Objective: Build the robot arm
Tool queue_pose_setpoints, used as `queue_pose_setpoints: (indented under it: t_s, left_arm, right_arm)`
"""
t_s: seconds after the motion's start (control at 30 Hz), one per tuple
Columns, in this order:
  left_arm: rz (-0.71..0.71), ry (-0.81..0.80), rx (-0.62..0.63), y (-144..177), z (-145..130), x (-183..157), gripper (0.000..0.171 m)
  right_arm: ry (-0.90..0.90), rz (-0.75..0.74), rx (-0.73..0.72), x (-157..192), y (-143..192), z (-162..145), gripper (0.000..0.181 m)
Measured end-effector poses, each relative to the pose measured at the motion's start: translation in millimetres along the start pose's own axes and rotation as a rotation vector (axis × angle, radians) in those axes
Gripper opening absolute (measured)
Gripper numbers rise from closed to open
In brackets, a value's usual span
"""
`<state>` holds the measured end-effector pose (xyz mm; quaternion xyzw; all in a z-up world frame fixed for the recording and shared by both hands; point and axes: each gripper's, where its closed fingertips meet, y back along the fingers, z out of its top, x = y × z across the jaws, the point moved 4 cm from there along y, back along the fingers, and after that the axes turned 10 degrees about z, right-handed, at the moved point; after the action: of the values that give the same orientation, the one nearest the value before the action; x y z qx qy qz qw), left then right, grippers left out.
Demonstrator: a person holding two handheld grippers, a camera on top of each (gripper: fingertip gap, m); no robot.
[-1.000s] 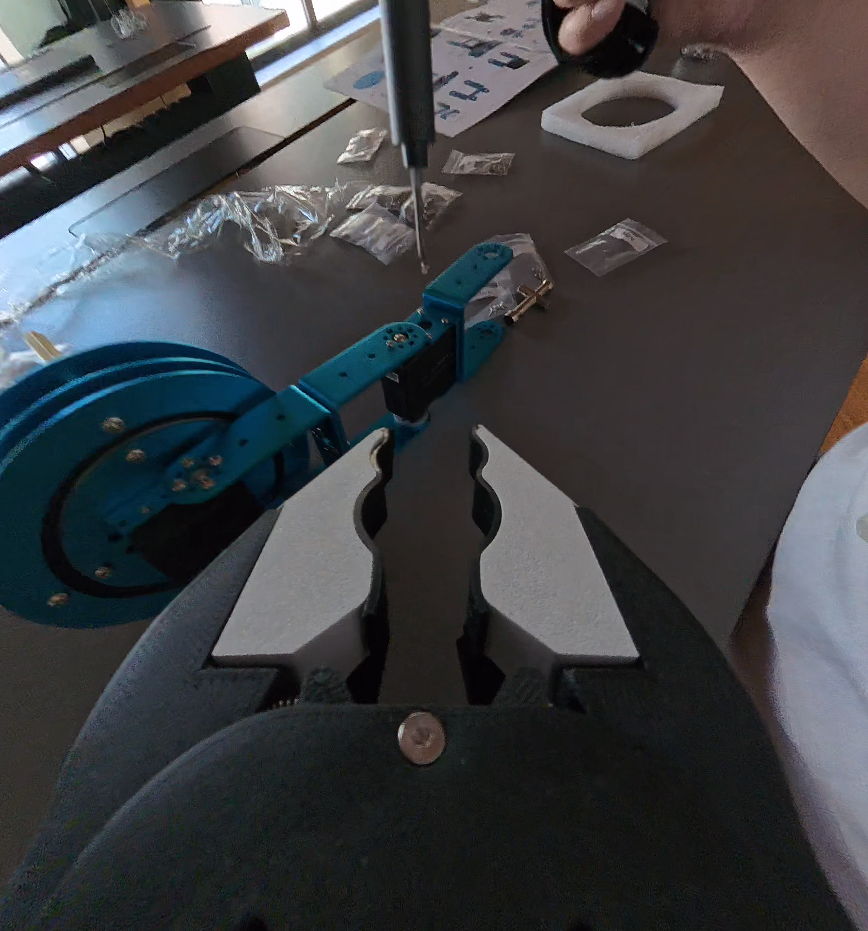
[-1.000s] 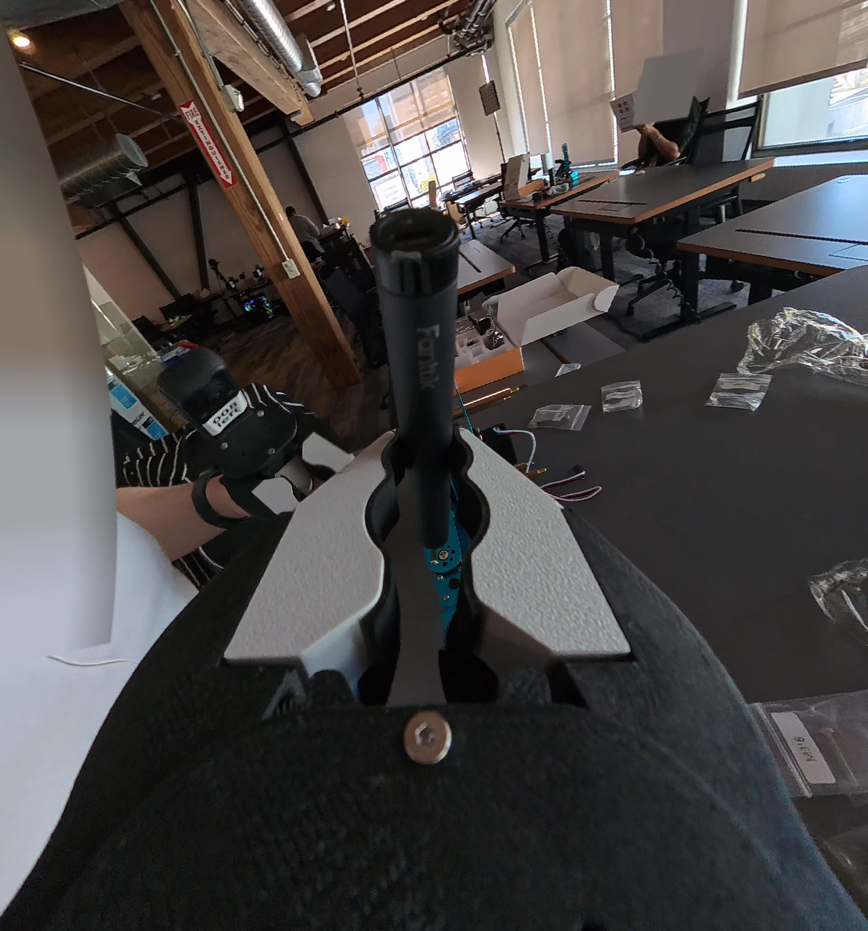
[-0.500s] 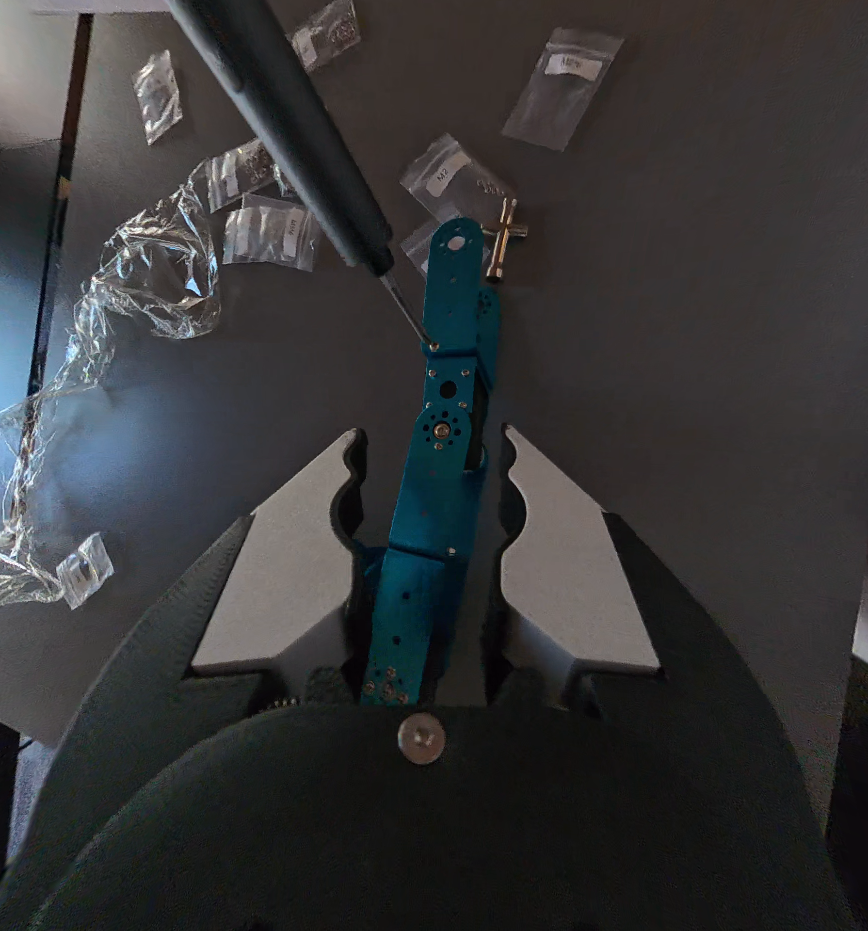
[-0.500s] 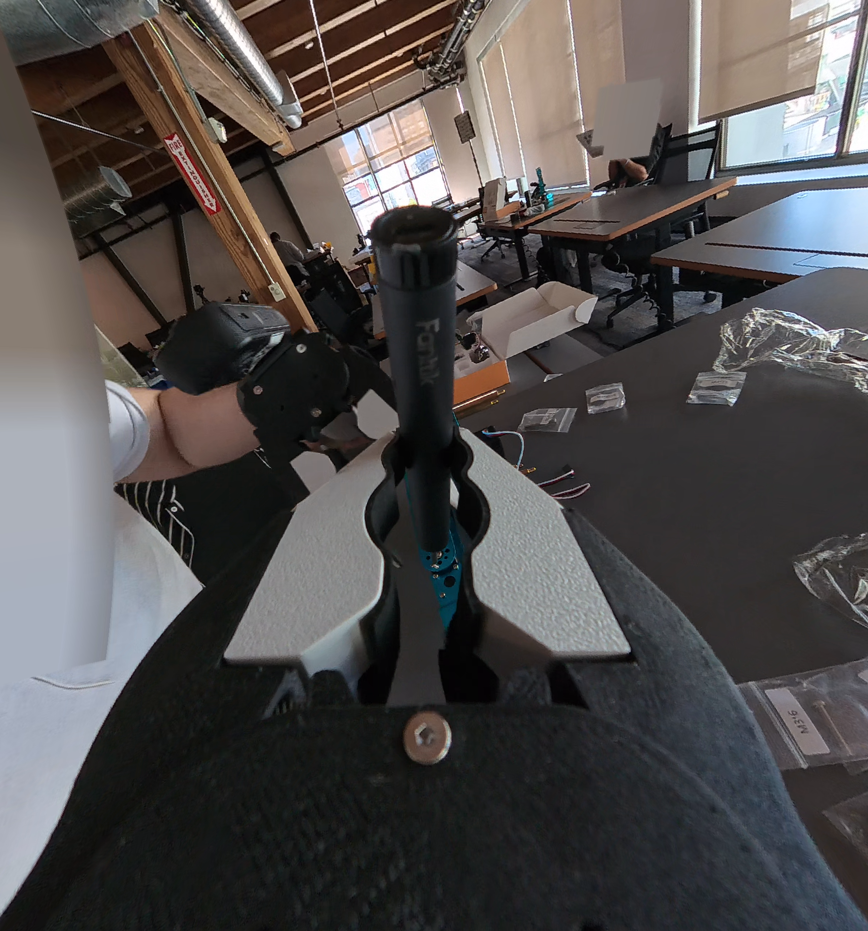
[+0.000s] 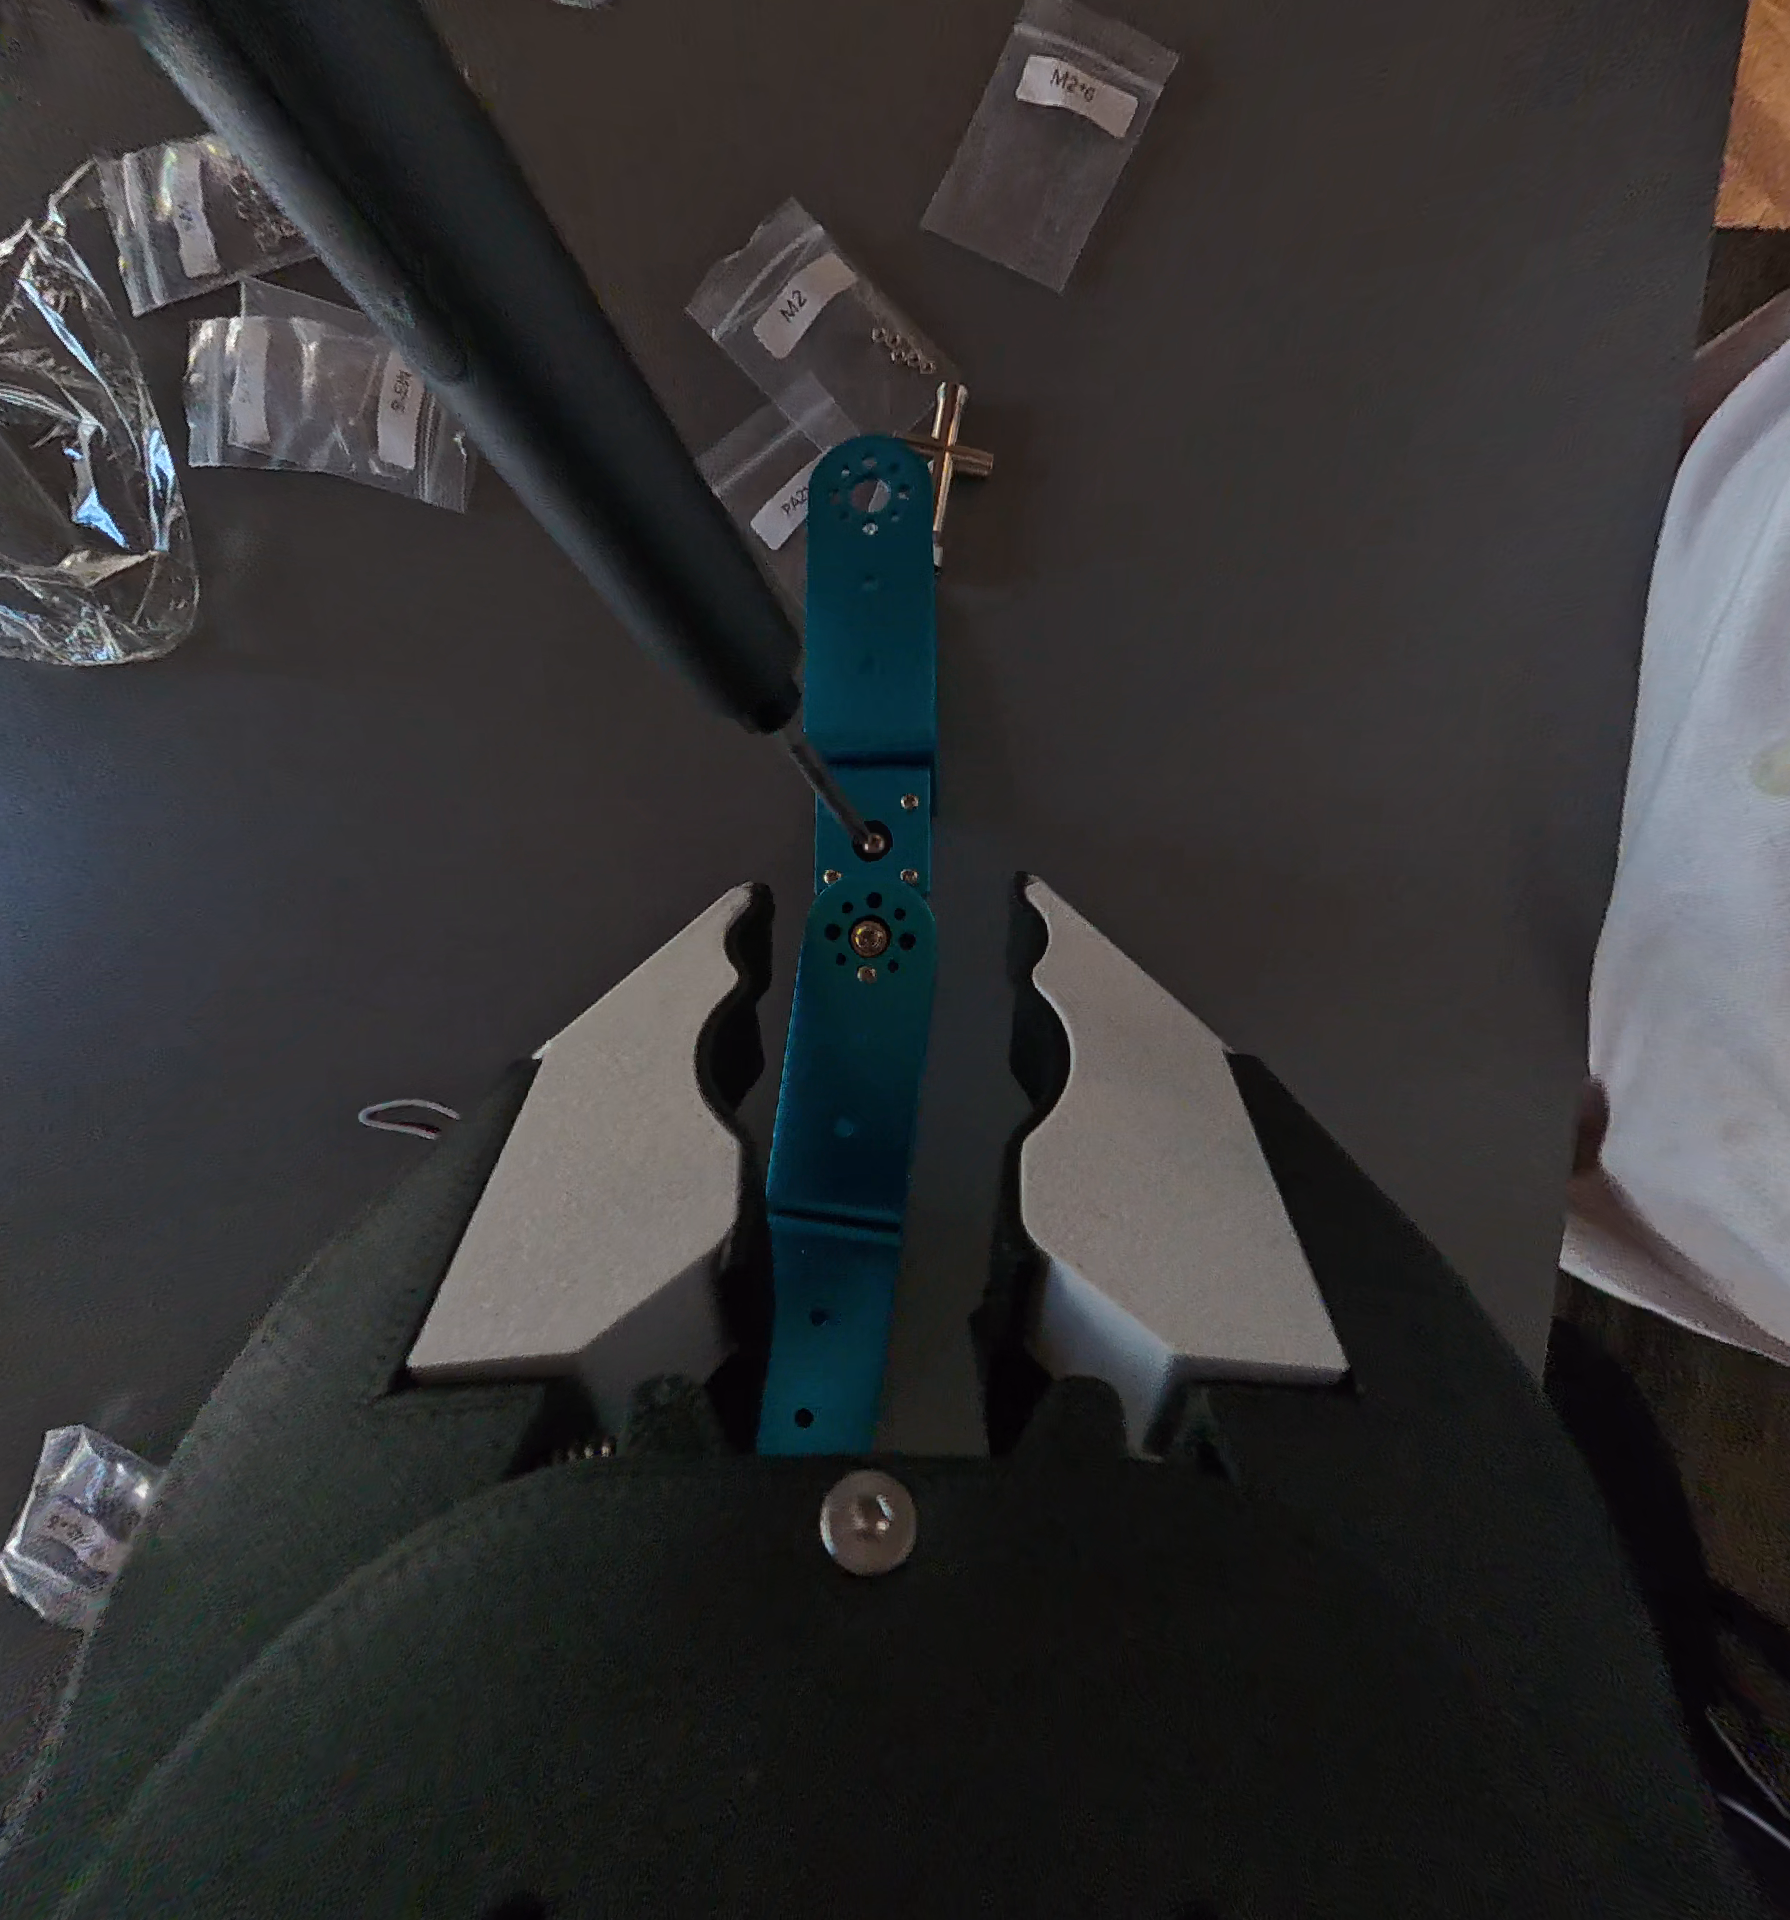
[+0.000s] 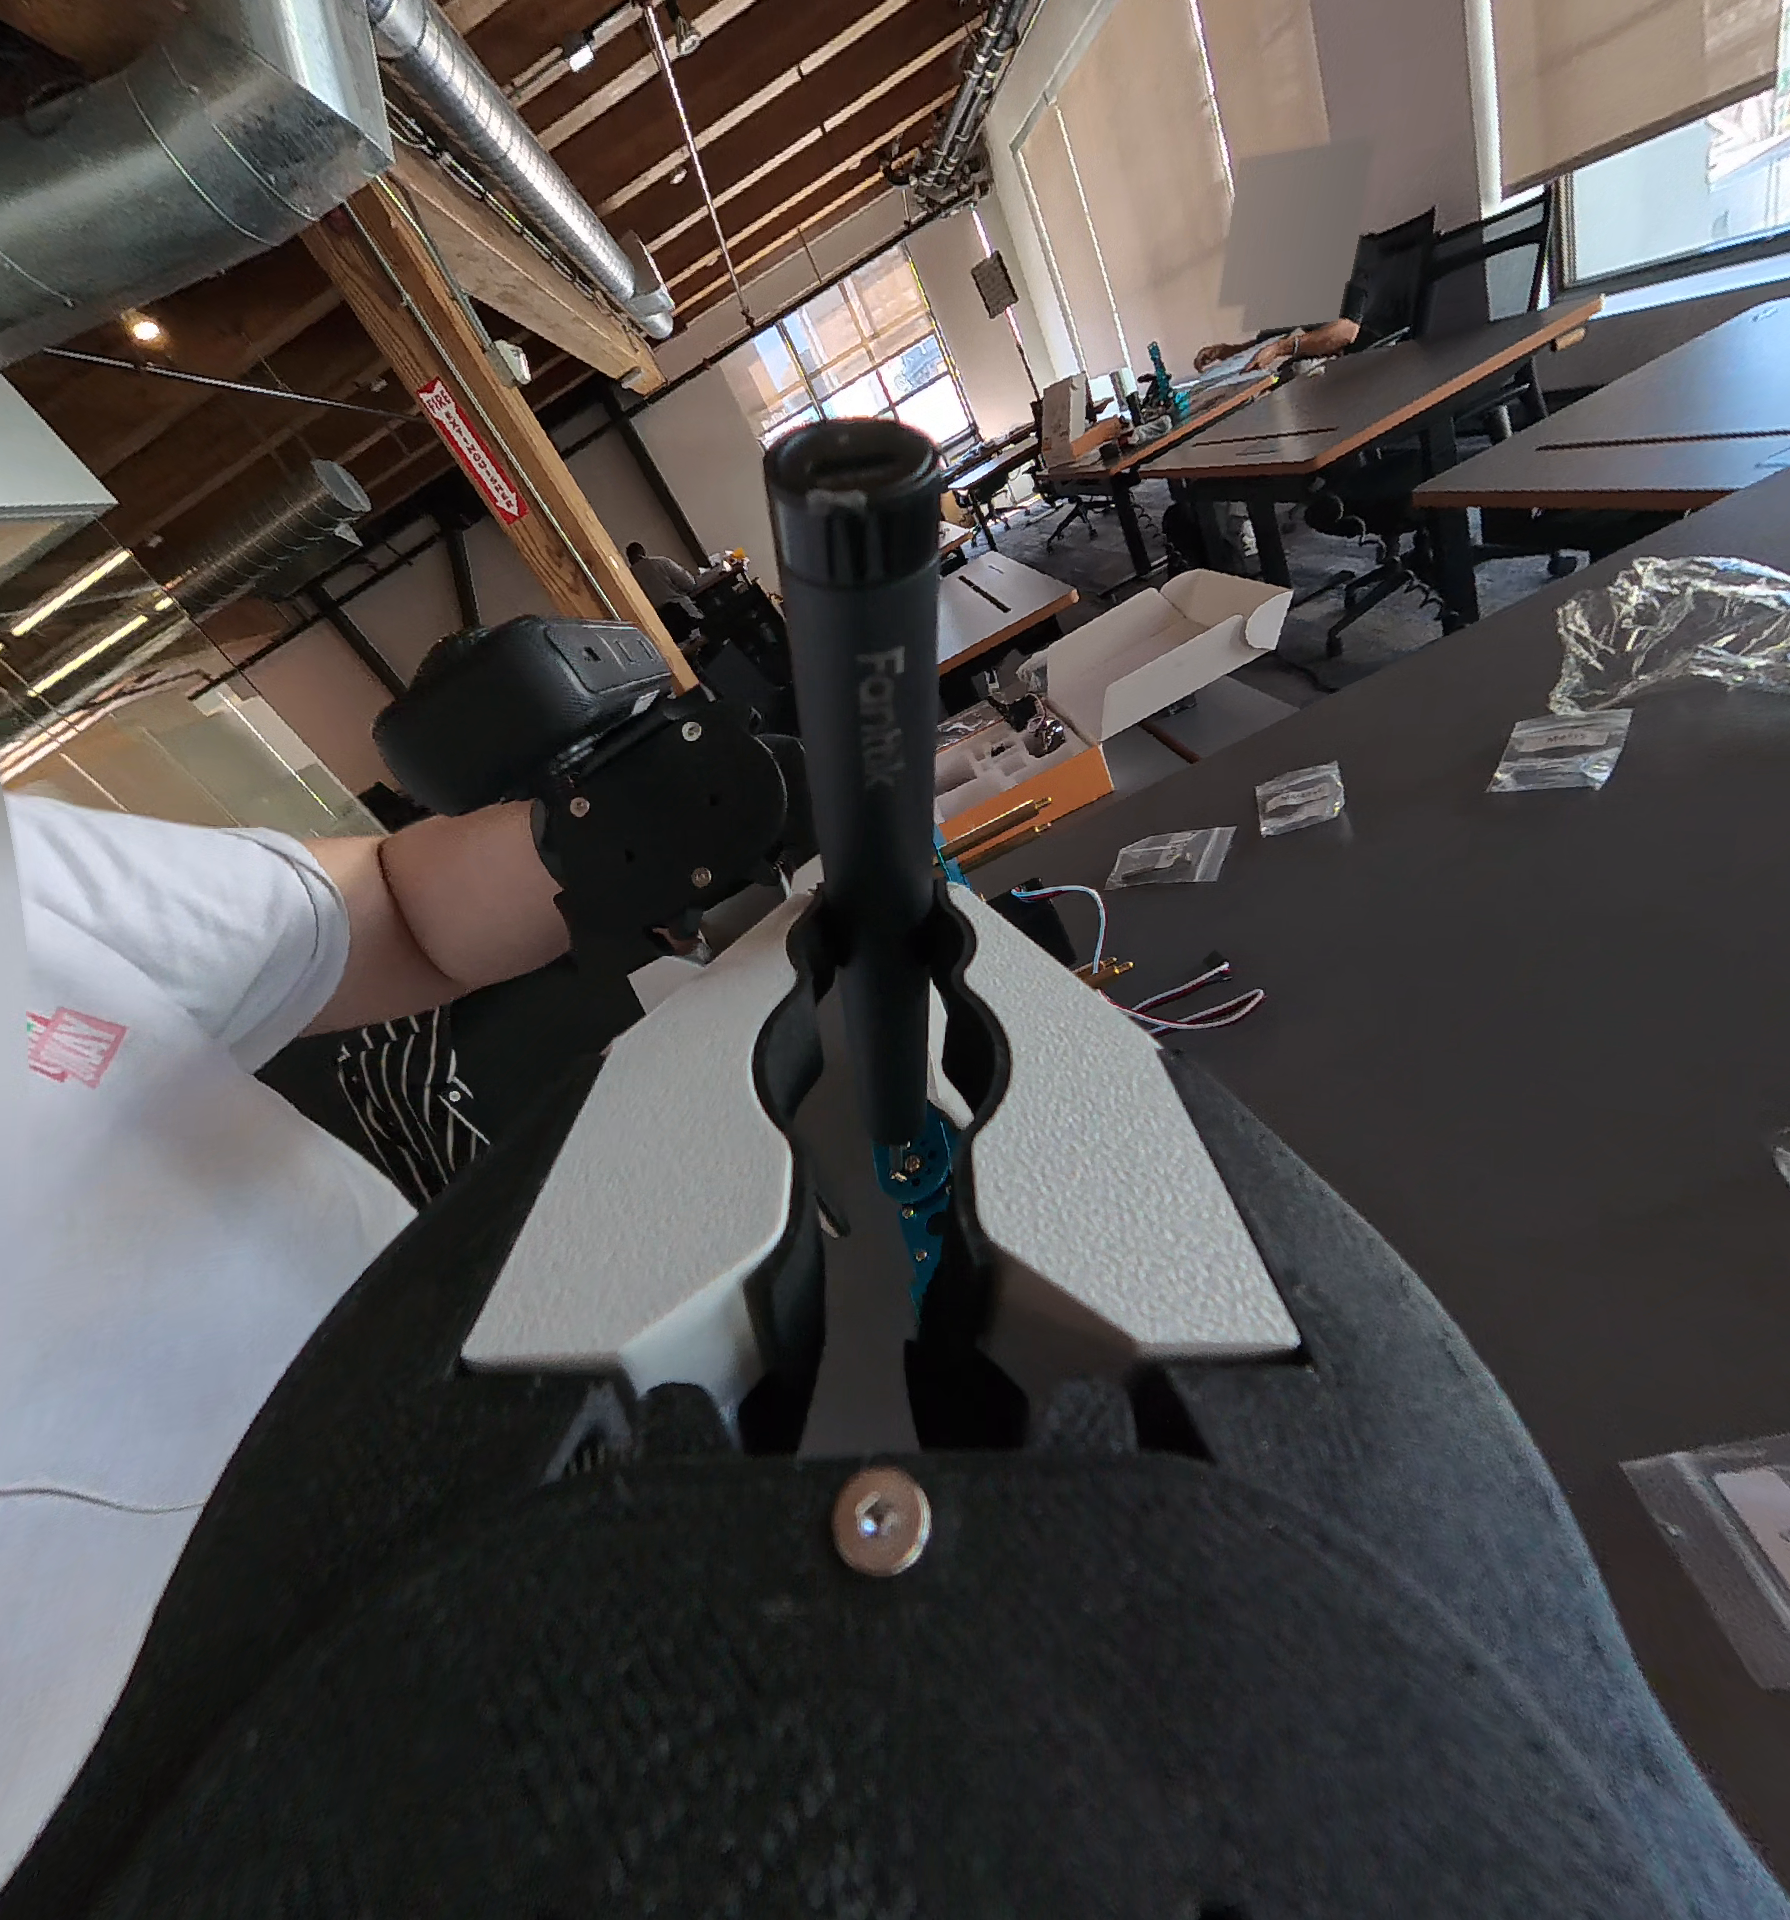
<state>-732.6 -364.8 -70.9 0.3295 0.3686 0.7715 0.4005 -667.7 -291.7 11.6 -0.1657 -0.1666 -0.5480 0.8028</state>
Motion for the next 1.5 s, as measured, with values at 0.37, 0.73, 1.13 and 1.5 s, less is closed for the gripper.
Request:
queue_pose_setpoints:
  t_s: [0.37,0.73,1.13,1.5]
  left_arm:
    - [0.047,0.071,-0.109,17,3,8,0.046]
    - [0.062,0.053,-0.109,25,4,6,0.046]
    - [0.081,0.059,-0.110,26,4,3,0.044]
    - [0.113,0.101,-0.065,19,-3,7,0.037]
  right_arm:
    - [-0.100,0.023,0.004,-13,-7,-5,0.017]
    - [-0.166,0.028,-0.004,-23,-7,-11,0.017]
    - [-0.183,0.019,0.000,-29,-8,-15,0.017]
    - [-0.170,0.031,0.008,-27,-10,-15,0.017]
